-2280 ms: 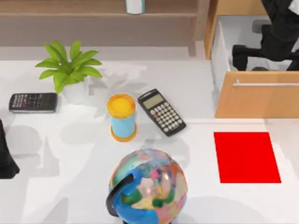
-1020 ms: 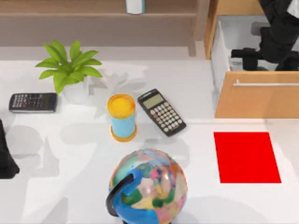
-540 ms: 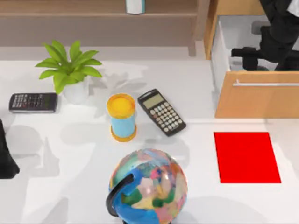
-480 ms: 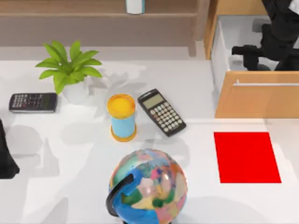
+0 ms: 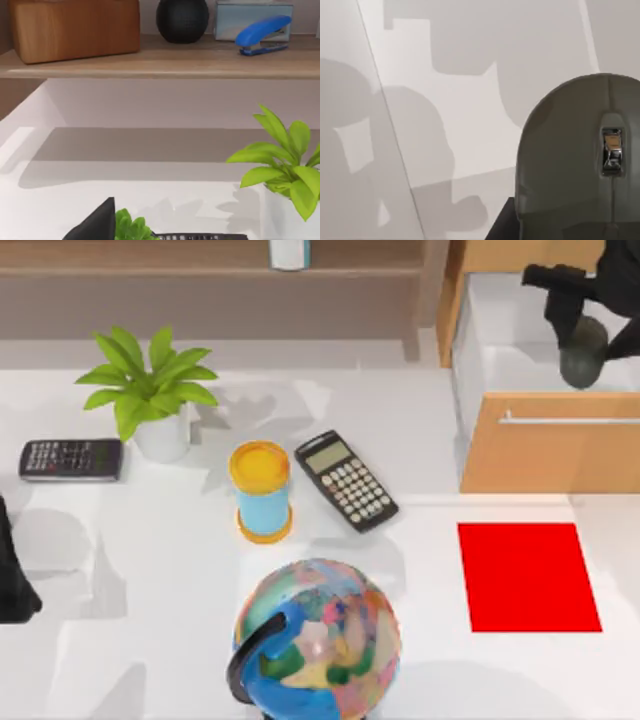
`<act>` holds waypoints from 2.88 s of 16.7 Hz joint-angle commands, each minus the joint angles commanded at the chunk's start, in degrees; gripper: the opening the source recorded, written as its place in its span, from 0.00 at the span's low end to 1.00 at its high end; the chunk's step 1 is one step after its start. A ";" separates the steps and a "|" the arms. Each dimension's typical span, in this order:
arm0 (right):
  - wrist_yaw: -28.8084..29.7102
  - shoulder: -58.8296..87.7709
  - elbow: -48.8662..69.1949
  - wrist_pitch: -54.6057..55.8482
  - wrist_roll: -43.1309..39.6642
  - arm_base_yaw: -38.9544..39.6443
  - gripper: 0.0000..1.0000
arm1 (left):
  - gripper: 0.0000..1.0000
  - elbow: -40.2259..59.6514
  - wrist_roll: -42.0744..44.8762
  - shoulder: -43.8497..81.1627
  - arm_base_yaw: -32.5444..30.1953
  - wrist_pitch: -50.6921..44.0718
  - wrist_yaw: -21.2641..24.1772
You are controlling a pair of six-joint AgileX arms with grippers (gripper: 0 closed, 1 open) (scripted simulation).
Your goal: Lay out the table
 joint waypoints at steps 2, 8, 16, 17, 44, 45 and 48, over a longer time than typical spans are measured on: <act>-0.88 -5.25 -2.33 1.48 2.74 0.43 0.00 | 1.00 0.00 0.00 0.00 0.00 0.00 0.00; -4.02 -19.88 -14.91 3.85 9.39 5.01 0.00 | 1.00 0.00 0.00 0.00 0.00 0.00 0.00; -5.36 -28.51 -35.64 7.17 10.23 13.08 0.00 | 1.00 0.00 0.00 0.00 0.00 0.00 0.00; -5.03 -28.29 -37.89 7.92 9.64 13.76 0.00 | 1.00 0.00 0.00 0.00 0.00 0.00 0.00; 4.66 -21.02 -49.21 20.41 -7.11 18.79 0.00 | 1.00 0.00 0.00 0.00 0.00 0.00 0.00; 4.74 -20.81 -49.06 20.67 -7.81 19.10 0.00 | 1.00 0.00 0.00 0.00 0.00 0.00 0.00; 5.16 -20.15 -48.06 21.71 -10.09 20.78 0.00 | 1.00 0.00 0.00 0.00 0.00 0.00 0.00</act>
